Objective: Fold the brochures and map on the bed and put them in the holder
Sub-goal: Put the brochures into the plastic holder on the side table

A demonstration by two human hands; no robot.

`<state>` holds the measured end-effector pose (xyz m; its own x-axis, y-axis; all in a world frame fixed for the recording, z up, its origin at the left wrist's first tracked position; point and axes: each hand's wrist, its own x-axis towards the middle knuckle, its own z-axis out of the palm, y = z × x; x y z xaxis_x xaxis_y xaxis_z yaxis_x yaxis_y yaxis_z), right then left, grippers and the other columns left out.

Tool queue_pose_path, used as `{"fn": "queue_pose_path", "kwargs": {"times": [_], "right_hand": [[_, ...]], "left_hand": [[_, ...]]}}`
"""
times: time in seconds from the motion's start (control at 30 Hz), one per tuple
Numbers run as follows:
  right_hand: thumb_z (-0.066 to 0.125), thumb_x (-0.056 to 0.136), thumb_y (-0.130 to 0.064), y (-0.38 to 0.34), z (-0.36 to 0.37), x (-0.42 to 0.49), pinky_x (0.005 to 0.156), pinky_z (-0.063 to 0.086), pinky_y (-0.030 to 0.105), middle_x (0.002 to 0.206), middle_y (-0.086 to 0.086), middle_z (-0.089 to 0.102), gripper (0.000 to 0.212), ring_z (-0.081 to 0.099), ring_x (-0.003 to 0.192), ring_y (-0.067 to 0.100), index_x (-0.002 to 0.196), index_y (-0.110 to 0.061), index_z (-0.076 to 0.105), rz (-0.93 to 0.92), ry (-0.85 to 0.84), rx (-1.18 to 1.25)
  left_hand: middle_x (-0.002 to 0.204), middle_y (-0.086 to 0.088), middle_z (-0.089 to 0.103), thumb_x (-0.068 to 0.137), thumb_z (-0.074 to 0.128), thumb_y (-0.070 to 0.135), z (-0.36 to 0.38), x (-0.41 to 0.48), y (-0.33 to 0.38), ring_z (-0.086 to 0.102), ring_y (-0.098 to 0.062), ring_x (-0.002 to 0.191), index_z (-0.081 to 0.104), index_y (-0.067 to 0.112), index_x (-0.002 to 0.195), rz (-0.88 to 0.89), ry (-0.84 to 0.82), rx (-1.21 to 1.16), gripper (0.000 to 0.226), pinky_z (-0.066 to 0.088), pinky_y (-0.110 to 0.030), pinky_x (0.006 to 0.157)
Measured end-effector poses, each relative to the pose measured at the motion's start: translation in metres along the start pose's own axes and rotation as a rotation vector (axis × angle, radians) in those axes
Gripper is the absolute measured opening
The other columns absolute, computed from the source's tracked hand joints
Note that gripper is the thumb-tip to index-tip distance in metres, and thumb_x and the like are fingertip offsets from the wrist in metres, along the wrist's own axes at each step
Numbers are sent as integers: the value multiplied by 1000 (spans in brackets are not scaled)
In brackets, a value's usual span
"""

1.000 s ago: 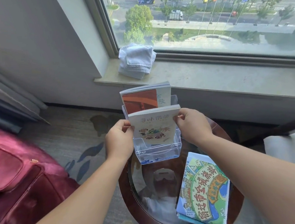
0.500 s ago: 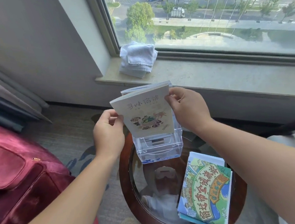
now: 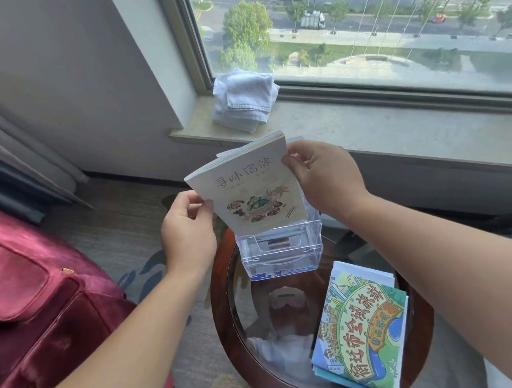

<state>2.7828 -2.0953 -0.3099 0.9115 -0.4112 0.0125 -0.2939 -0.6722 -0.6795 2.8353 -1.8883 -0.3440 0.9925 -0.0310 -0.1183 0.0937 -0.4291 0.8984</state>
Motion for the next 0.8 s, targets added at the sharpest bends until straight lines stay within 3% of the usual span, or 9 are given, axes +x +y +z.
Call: {"fn": "queue_pose_path", "kwargs": {"times": [0.13, 0.3, 0.5, 0.63, 0.73, 0.8], "right_hand": [[50, 100, -28, 8, 1, -5, 75, 50, 38, 91, -1, 72, 22, 63, 85, 21, 108, -24, 70, 14, -9, 16], [49, 100, -26, 30, 7, -16, 73, 50, 37, 87, -6, 70, 20, 64, 83, 20, 103, -24, 68, 92, -16, 6], [46, 100, -26, 59, 26, -29, 62, 44, 32, 83, -9, 65, 21, 59, 78, 19, 96, -26, 67, 221, -58, -43], [44, 101, -24, 65, 37, -30, 53, 37, 24, 82, -7, 63, 22, 53, 67, 10, 93, -27, 64, 251, -81, -59], [47, 101, -28, 65, 37, -30, 58, 39, 27, 92, -11, 65, 21, 59, 76, 11, 111, -25, 65, 263, -104, 8], [50, 99, -31, 68, 32, -35, 67, 41, 27, 99, -12, 68, 26, 61, 84, 12, 120, -23, 63, 272, -81, 32]], "left_hand": [[83, 7, 71, 94, 60, 21, 4, -1, -4, 69, -19, 84, 63, 32, 82, -1, -24, 24, 16, 57, -46, 79], [81, 20, 68, 95, 58, 26, 17, -2, -11, 65, -9, 84, 60, 37, 82, 20, -93, 133, 18, 54, -29, 69], [87, 15, 69, 95, 58, 28, 35, 0, -22, 63, -7, 80, 63, 34, 86, -15, -174, 226, 12, 45, -23, 58], [95, 4, 71, 97, 55, 28, 44, 2, -25, 65, -19, 88, 66, 24, 99, -76, -174, 250, 12, 46, -25, 64], [98, 8, 67, 98, 53, 32, 44, -2, -22, 62, -16, 92, 63, 20, 111, -70, -140, 245, 20, 46, -26, 68], [91, 18, 61, 96, 55, 30, 40, -8, -21, 59, -10, 89, 59, 26, 106, -44, -97, 257, 12, 42, -25, 68]]}}
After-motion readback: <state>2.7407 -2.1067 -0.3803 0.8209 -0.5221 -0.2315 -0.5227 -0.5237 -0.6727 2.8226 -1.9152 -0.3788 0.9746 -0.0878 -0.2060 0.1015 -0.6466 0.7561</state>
